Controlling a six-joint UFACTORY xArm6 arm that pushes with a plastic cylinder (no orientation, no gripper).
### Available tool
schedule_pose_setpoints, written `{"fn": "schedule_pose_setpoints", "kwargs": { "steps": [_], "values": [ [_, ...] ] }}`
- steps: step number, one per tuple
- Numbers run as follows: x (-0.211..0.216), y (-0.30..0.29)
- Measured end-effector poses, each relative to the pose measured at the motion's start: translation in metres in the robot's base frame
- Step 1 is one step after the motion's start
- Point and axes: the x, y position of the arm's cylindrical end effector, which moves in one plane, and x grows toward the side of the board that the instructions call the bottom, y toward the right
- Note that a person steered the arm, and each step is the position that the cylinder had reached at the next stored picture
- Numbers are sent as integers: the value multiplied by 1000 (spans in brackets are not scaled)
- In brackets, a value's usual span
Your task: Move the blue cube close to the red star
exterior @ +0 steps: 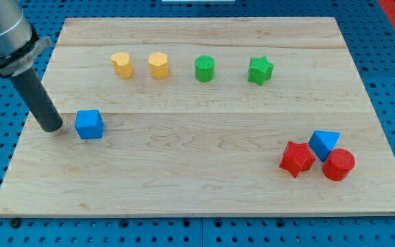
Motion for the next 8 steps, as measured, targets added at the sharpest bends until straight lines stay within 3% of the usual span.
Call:
{"fn": "schedule_pose_setpoints", "kwargs": {
  "steps": [1, 2, 3, 4, 6, 7, 8],
  "values": [
    [31, 75],
    [32, 95],
    [-6, 43],
    [-13, 62],
    [35, 253],
    [6, 196],
    [3, 245]
  ]
}}
